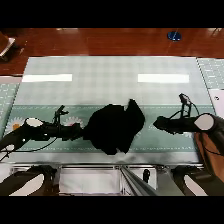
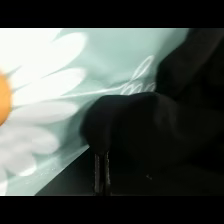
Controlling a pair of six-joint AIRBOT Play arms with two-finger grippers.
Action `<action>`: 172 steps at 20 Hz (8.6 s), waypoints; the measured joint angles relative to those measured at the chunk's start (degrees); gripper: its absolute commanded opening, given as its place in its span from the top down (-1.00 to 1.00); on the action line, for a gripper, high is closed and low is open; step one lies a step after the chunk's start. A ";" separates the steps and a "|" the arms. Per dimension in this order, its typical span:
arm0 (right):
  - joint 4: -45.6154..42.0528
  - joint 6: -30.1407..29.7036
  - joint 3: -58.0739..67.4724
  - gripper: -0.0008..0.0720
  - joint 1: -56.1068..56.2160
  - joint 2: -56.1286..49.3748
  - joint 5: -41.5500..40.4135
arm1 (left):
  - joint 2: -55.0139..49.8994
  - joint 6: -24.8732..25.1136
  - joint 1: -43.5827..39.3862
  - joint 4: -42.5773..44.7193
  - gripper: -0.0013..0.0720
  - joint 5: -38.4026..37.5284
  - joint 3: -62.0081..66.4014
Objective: Fold the shirts.
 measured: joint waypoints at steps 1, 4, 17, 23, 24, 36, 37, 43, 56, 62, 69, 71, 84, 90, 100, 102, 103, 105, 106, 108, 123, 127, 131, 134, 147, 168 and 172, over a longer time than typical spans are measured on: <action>1.68 -0.72 0.00 -0.15 1.07 -1.97 -1.09 | -0.07 0.48 -0.22 -0.04 0.90 0.07 0.22; 9.09 -5.03 0.00 -0.15 2.54 -6.67 -4.02 | -0.24 1.27 -0.57 -0.15 0.90 0.07 0.76; 37.13 -31.08 12.04 0.92 1.90 -19.26 -1.77 | 1.79 1.60 2.45 -0.74 0.90 -4.81 10.64; 13.05 -19.41 48.94 0.92 -0.26 -12.26 6.99 | 9.57 -4.26 11.45 -0.92 0.90 -9.01 40.63; 8.92 -17.79 55.60 0.92 -0.42 -11.02 8.92 | 10.78 -5.03 12.57 -0.92 0.90 -9.40 45.59; -14.14 -11.89 81.68 0.92 -0.66 10.58 27.91 | 30.60 -10.67 18.34 18.29 0.90 -14.12 76.35; -15.39 -11.39 80.96 0.92 -0.66 11.69 29.86 | 31.87 -11.26 18.32 20.50 0.90 -15.85 75.97; -17.07 -8.37 62.05 0.92 -0.66 15.52 34.07 | 35.74 -13.57 17.73 24.30 0.90 -21.99 58.86; -14.84 -1.70 19.91 0.92 -0.66 -2.43 3.63 | 3.52 -13.18 9.31 20.72 0.89 -3.78 36.59; -13.53 -1.14 29.86 -0.16 -1.51 -19.56 1.20 | -4.26 -13.27 8.52 16.79 -0.42 -4.17 37.38; -20.63 -6.78 38.95 -0.15 -19.02 -16.81 15.04 | 1.22 -13.22 21.07 23.04 -0.41 -14.53 37.31; -20.28 -7.13 33.59 -0.15 -25.81 -13.29 15.32 | 3.67 -12.20 21.99 20.63 -0.41 -17.68 30.91; -0.39 -19.02 8.44 -0.15 -37.55 -5.38 10.73 | -4.22 -8.83 -6.58 -0.22 -0.41 1.31 11.19; 1.79 -20.31 7.85 -0.15 -37.66 -5.31 10.67 | -13.25 -8.96 -12.50 -2.89 -0.41 3.54 18.29; 3.89 -20.96 7.89 -0.15 -37.73 -5.68 5.81 | -20.26 -7.08 -17.07 -2.23 0.90 -1.01 28.30; 6.67 -21.81 8.50 -0.15 -37.73 -7.19 4.52 | -20.39 -6.91 -17.18 -2.38 0.90 -1.66 29.20; 8.57 -22.53 8.96 -0.15 -37.73 -8.50 4.15 | -20.46 -6.86 -17.18 -2.23 0.90 -2.16 29.44; 12.24 -24.00 10.21 -0.15 -37.73 -11.85 3.48 | -20.52 -6.82 -17.25 -2.43 0.90 -2.40 29.79; 13.84 -24.48 10.88 -0.15 -37.73 -13.77 3.37 | -20.57 -6.78 -17.25 -2.36 0.90 -2.51 29.88; 17.05 -25.44 12.35 -0.15 -37.73 -18.03 3.10 | -20.57 -6.69 -17.22 -2.40 0.90 -2.60 30.03; 30.36 -28.39 24.15 0.92 -30.47 -38.88 -0.52 | -20.57 -6.71 -17.20 -2.49 0.90 -2.91 30.14; 30.73 -30.16 31.63 0.92 -26.99 -38.10 4.72 | -18.82 -6.75 -14.27 -2.38 0.90 -3.61 31.65; 29.53 -28.26 46.62 0.92 -25.70 -31.78 9.22 | -10.95 -7.56 -6.10 -2.27 0.90 -5.55 40.59; 28.41 -25.55 61.11 0.92 -25.40 -25.66 11.67 | -3.41 -9.09 1.29 -2.29 0.90 -5.88 53.07; 7.26 -19.32 81.83 0.92 -25.24 14.43 20.59 | 30.32 -11.23 14.16 24.85 0.90 -4.76 85.29; 15.85 -24.85 34.91 0.92 -24.37 2.95 10.78 | 4.48 -11.82 3.78 24.46 0.90 2.91 55.41; 22.12 -28.52 37.09 0.92 -21.46 -15.80 3.04 | -9.53 -12.17 -0.22 23.39 0.90 10.27 58.05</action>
